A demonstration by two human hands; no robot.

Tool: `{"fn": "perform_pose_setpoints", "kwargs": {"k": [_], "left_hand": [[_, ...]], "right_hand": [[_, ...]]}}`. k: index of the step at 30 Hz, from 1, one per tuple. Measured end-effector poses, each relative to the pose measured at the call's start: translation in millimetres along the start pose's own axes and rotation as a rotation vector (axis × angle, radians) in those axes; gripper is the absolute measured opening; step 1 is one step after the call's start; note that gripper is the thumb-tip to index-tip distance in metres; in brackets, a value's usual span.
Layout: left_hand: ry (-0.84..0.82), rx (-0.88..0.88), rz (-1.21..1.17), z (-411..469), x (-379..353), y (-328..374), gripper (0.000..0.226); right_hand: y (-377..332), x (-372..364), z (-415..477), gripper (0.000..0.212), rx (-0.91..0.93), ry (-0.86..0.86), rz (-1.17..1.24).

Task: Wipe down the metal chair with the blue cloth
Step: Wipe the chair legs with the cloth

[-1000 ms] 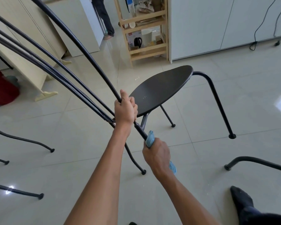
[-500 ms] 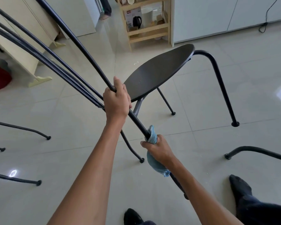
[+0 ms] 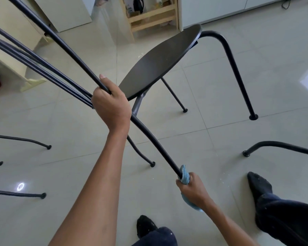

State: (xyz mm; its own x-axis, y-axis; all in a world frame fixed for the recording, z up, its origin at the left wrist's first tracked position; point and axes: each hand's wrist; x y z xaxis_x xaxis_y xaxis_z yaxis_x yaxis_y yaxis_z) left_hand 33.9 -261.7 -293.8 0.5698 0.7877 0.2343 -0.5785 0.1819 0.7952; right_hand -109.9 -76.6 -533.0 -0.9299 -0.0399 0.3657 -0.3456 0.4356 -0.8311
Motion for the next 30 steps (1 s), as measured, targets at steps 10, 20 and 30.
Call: {"fn": "perform_pose_setpoints", "kwargs": {"k": [10, 20, 30], "left_hand": [[0.069, 0.055, 0.024, 15.2, -2.0, 0.3, 0.048], [0.064, 0.072, -0.03, 11.7, -3.7, 2.7, 0.049], [0.027, 0.065, -0.064, 6.7, -5.3, -0.6, 0.049]], "right_hand": [[30.2, 0.9, -4.7, 0.026, -0.095, 0.056, -0.216], [46.7, 7.6, 10.5, 0.029, -0.046, -0.08, -0.253], [45.0, -39.3, -6.8, 0.04, -0.129, 0.381, -0.202]]}}
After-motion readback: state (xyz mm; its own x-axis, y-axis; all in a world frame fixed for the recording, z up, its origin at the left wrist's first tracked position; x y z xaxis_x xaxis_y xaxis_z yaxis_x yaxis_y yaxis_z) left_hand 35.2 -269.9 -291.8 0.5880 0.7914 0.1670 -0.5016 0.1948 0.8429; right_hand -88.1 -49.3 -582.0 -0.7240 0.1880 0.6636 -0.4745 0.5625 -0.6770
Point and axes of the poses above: each hand's wrist, its own z-axis towards the middle knuckle, its own x-axis out of the back of the hand, y = z × x, and after that the axes turned 4 degrees about y, right-handed
